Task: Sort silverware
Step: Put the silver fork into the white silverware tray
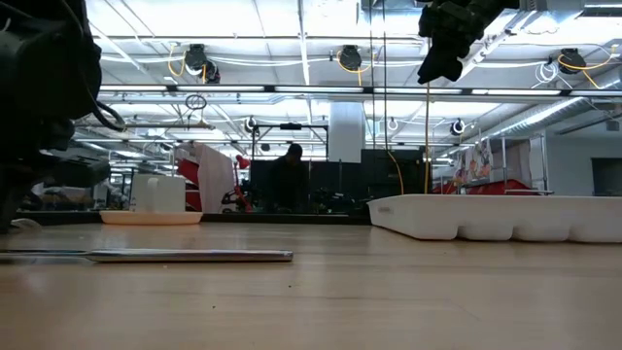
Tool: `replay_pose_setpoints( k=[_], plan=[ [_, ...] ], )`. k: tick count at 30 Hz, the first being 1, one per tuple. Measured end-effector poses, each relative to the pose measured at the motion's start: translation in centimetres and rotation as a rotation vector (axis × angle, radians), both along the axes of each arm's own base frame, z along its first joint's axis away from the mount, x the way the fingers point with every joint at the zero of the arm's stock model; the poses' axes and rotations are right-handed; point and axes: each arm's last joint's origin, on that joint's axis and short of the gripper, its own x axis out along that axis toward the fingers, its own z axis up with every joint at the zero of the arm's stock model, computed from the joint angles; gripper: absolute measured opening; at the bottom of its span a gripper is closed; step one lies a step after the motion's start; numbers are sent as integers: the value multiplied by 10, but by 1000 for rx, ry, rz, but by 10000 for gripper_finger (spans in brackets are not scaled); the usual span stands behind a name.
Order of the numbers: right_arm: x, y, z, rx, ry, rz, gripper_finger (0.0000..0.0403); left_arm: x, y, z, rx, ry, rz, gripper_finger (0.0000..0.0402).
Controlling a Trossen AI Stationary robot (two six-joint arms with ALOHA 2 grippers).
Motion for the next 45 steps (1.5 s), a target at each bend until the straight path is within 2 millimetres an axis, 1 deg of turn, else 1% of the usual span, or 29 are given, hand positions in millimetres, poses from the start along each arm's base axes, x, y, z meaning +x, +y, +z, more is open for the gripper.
replay_pose_setpoints(
  k=[5,8,10,15,19,22,29,31,34,39,42,45],
  plan=[
    [0,0,0,3,-2,-5,119,8,-3,8,-7,2,-47,6],
    [0,0,0,-2,-1,-1,119,20,-7,15,12,-84,-63,5],
    [0,0,0,-8,1,1,119,25,-8,21,34,-102,-80,5],
    [1,-1,1,-21,-5,6,119,47,-8,41,120,-235,-153,5],
    [1,-1,2,-28,-19,14,119,65,-2,62,242,-463,-210,5],
    [3,0,4,4,-84,70,119,74,6,79,358,-617,-256,5],
    [9,1,10,81,-273,218,119,90,35,125,536,-842,-383,5],
    [12,1,8,111,-347,290,119,94,41,139,586,-910,-444,5],
    [17,-1,4,127,-452,387,119,103,50,164,648,-1067,-551,4],
    [30,-2,-5,143,-522,433,119,112,63,200,775,-1357,-742,4],
    [41,3,-2,130,-565,471,119,113,71,215,801,-1548,-839,4],
    [54,12,8,68,-632,538,119,113,77,221,734,-1676,-917,4]
  ],
)
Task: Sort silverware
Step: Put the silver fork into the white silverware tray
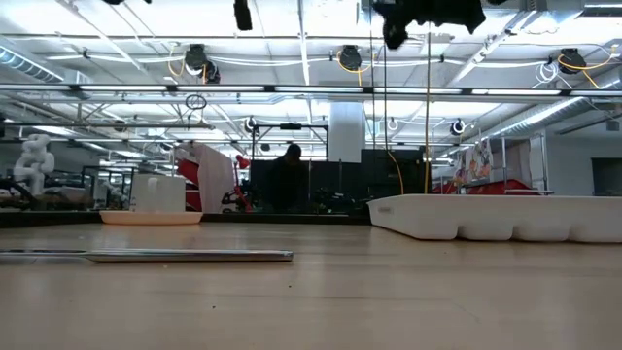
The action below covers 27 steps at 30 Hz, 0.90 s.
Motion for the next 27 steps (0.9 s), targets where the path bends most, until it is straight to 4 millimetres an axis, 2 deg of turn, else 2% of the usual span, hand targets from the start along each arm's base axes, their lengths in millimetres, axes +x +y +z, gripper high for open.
replay_pose_setpoints(
  k=[5,11,18,22,27],
  plan=[
    [14,22,17,-124,-136,82,119,1,8,-3,-82,22,-219,6],
    [33,51,21,-170,-176,129,119,7,18,-12,-162,75,-378,8],
    [48,73,15,-193,-168,187,119,19,29,-30,-269,167,-516,10],
    [59,75,5,-177,-125,178,119,26,29,-40,-300,213,-563,11],
    [77,74,-14,-141,-51,185,119,27,29,-42,-302,219,-564,11]
  ],
)
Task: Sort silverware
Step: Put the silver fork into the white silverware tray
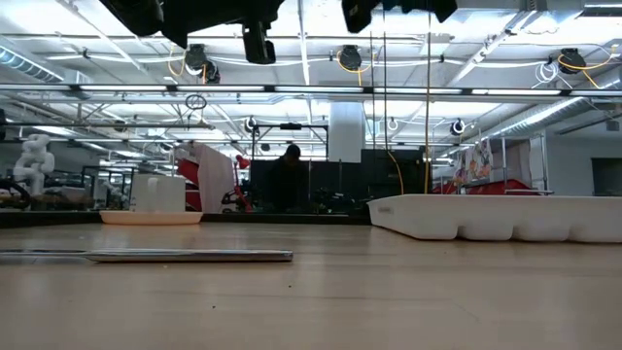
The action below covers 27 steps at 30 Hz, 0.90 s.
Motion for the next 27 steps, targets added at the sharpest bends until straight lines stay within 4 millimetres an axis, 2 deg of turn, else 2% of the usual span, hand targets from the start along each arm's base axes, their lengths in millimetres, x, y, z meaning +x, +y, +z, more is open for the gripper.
replay_pose_setpoints(
  k=[7,27],
  plan=[
    [18,3,-19,31,66,28,119,0,0,0,4,-1,-3,11],
    [20,3,-15,-17,3,7,117,-1,3,-1,25,1,3,12]
  ],
)
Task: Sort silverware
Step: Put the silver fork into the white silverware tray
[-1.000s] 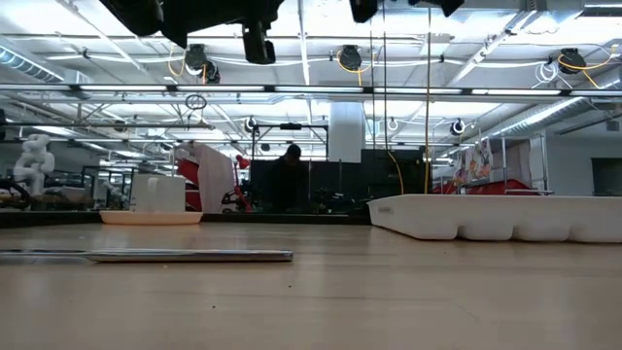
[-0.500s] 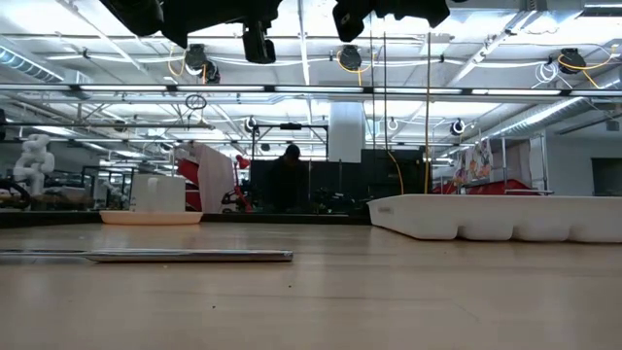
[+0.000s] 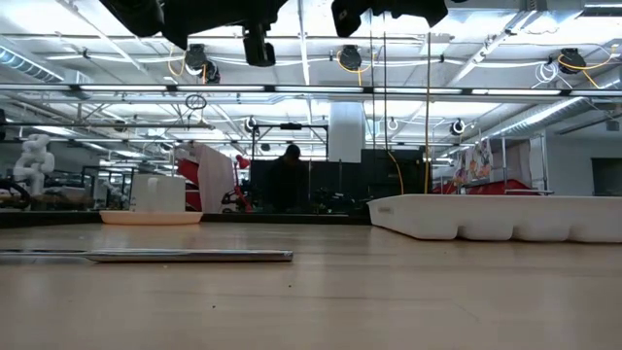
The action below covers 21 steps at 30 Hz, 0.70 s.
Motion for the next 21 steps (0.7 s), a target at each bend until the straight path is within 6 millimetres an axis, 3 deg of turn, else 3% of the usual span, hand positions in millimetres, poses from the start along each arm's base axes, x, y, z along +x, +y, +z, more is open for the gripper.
replay_pose_setpoints(
  k=[11,21],
  plan=[
    [1,1,0,-48,-29,4,12,0,2,0,0,-1,8,12],
    [2,1,-1,-122,-36,-52,1,0,3,0,36,-13,46,24]
  ],
)
